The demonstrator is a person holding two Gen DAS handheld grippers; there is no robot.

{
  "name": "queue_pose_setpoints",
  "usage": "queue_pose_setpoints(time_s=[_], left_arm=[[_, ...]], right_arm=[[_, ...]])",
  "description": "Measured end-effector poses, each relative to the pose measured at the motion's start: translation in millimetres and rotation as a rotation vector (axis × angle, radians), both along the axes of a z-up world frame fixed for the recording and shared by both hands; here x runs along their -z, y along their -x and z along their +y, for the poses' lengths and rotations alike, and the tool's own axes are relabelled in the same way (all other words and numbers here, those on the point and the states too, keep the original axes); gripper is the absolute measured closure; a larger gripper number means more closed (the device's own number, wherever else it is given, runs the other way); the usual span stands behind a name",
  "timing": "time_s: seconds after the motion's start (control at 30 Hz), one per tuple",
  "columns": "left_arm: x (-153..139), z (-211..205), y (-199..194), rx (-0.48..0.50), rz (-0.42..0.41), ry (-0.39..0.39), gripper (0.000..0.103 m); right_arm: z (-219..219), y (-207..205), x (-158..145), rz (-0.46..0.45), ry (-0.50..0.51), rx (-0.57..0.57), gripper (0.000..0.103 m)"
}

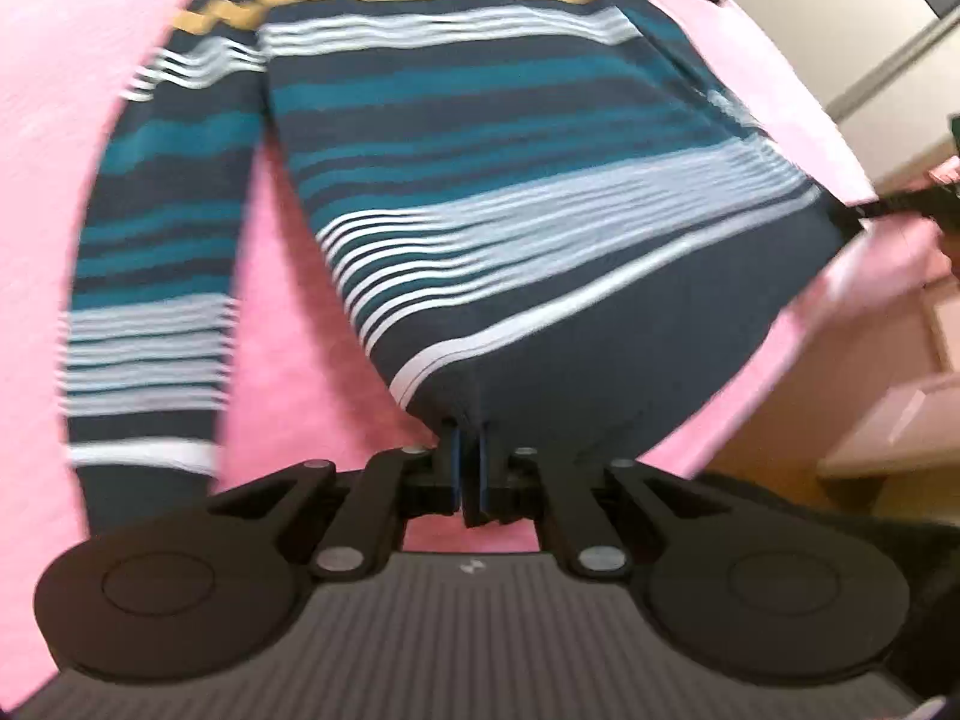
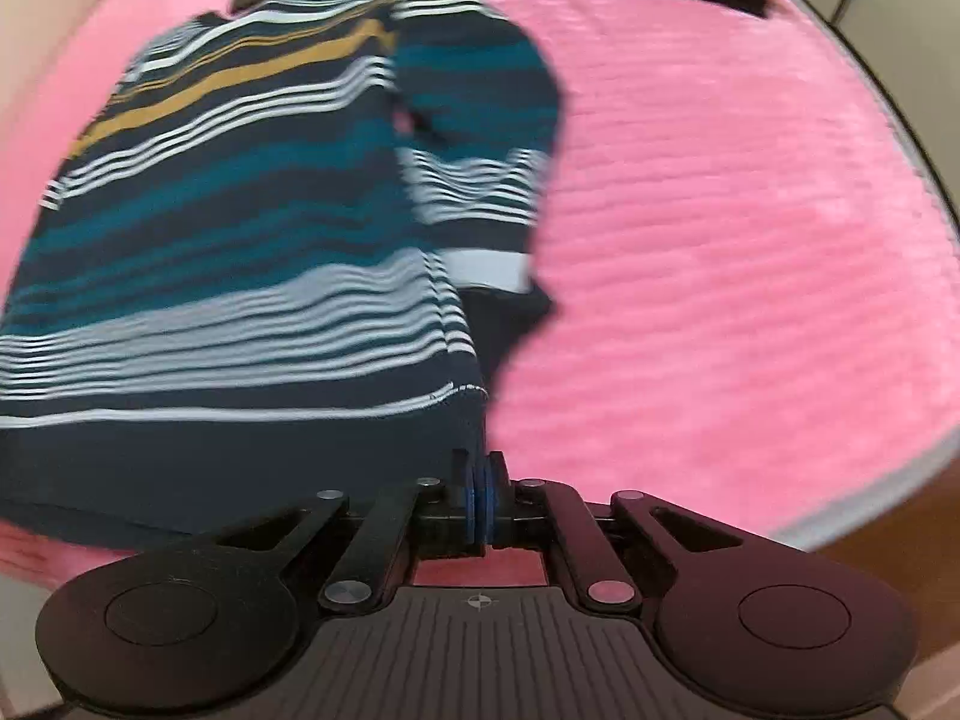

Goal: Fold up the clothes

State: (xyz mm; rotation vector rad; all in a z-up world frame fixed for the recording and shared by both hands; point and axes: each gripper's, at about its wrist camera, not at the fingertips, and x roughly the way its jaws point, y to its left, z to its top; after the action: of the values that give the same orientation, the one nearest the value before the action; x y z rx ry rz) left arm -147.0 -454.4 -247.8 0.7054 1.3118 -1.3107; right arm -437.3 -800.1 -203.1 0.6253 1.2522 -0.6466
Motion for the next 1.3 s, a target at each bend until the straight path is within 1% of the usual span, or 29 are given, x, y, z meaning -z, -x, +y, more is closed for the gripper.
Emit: queue_pose_setpoints(time_s=[0.03, 0.07, 0.13, 0.2, 0.23, 0.27, 0.3, 0.33, 0.37, 0.43, 0.5, 0.53, 0.57, 0.6, 0.67, 0.77, 0.8, 0.83, 0.87, 0.93, 0.97, 1.0, 1.07, 1.13, 1.2, 1.23, 1.27, 1.3], left_arm=[[4.5, -1.6, 7.3, 0.01, 0.009, -0.024, 0.1], [14.6, -3.2, 12.7, 0.018, 0.004, -0.065, 0.1], [31.6, -5.6, 21.3, 0.033, -0.011, -0.139, 0.1], [28.7, -5.0, 14.3, 0.019, -0.047, -0.152, 0.098], [23.7, -4.9, 5.6, -0.006, -0.066, -0.148, 0.096], [18.3, -5.1, -5.4, -0.041, -0.09, -0.145, 0.094], [13.4, -5.9, -18.1, -0.079, -0.121, -0.146, 0.091], [8.9, -6.7, -33.0, -0.12, -0.159, -0.147, 0.08], [5.1, -7.4, -47.2, -0.16, -0.198, -0.148, 0.072], [0.1, -9.0, -76.8, -0.23, -0.271, -0.146, 0.071], [-2.6, -10.1, -105.8, -0.299, -0.323, -0.135, 0.062], [-1.0, -10.5, -119.6, -0.324, -0.341, -0.132, 0.056], [2.7, -10.4, -132.8, -0.342, -0.355, -0.134, 0.054], [8.6, -10.3, -145.4, -0.356, -0.362, -0.141, 0.053], [26.8, -9.6, -167.8, -0.367, -0.348, -0.166, 0.048], [55.3, -4.5, -188.5, -0.354, -0.28, -0.188, 0.046], [63.5, -2.7, -192.4, -0.342, -0.251, -0.193, 0.048], [67.1, -1.0, -193.8, -0.321, -0.223, -0.184, 0.054], [66.7, 1.0, -194.4, -0.293, -0.2, -0.163, 0.071], [60.8, 3.7, -198.1, -0.234, -0.156, -0.138, 0.098], [53.0, 6.1, -203.7, -0.219, -0.148, -0.123, 0.098], [41.2, 10.2, -213.6, -0.212, -0.158, -0.102, 0.098], [10.7, 22.5, -245.2, -0.211, -0.216, -0.057, 0.098], [-23.4, 40.5, -296.5, -0.259, -0.297, -0.023, 0.098], [-51.4, 57.5, -350.9, -0.302, -0.414, -0.008, 0.098], [-61.4, 64.1, -378.2, -0.318, -0.478, -0.011, 0.098], [-66.5, 68.6, -403.3, -0.34, -0.513, -0.013, 0.095], [-68.1, 71.1, -423.5, -0.367, -0.517, -0.012, 0.093]], right_arm=[[-3.3, 4.3, 4.8, 0.031, -0.005, 0.013, 0.102], [-5.0, 4.3, 8.9, 0.053, -0.01, 0.015, 0.102], [-7.1, -5.9, 16.5, 0.072, -0.011, 0.004, 0.102], [-8.6, -19.8, 20.2, 0.089, 0.006, -0.019, 0.101], [-9.8, -25.5, 19.2, 0.091, 0.023, -0.027, 0.081], [-10.9, -31.1, 18.3, 0.093, 0.04, -0.036, 0.041], [-12.2, -37.0, 16.4, 0.088, 0.055, -0.042, 0.024], [-14.0, -43.2, 11.4, 0.055, 0.067, -0.044, 0.018], [-15.7, -50.6, 6.8, 0.025, 0.075, -0.048, 0.018], [-18.0, -74.3, 0.3, -0.015, 0.058, -0.082, 0.018], [-18.8, -102.5, -5.2, -0.079, 0.024, -0.133, 0.018], [-17.5, -117.1, -5.6, -0.095, 0.014, -0.165, 0.018], [-15.8, -131.7, -6.5, -0.11, 0.006, -0.197, 0.018], [-12.4, -146.3, -9.7, -0.124, 0.01, -0.225, 0.018], [-5.0, -172.3, -15.4, -0.161, 0.007, -0.262, 0.018], [9.6, -208.2, -14.3, -0.183, 0.013, -0.305, 0.018], [16.8, -218.9, -12.7, -0.18, 0.023, -0.317, 0.018], [24.1, -229.7, -11.0, -0.176, 0.033, -0.329, 0.018], [31.5, -240.1, -9.6, -0.172, 0.042, -0.338, 0.018], [47.3, -257.1, -8.8, -0.169, 0.047, -0.33, 0.018], [55.0, -266.6, -6.6, -0.167, 0.044, -0.325, 0.018], [62.6, -276.2, -4.4, -0.165, 0.042, -0.319, 0.018], [80.6, -295.4, -4.5, -0.168, 0.036, -0.315, 0.018], [97.8, -313.6, -7.2, -0.183, 0.034, -0.328, 0.018], [113.1, -330.7, -9.5, -0.193, 0.037, -0.353, 0.018], [119.0, -338.3, -8.9, -0.193, 0.035, -0.364, 0.018], [124.7, -345.7, -8.1, -0.194, 0.033, -0.374, 0.018], [129.7, -352.5, -6.5, -0.194, 0.029, -0.383, 0.018]])
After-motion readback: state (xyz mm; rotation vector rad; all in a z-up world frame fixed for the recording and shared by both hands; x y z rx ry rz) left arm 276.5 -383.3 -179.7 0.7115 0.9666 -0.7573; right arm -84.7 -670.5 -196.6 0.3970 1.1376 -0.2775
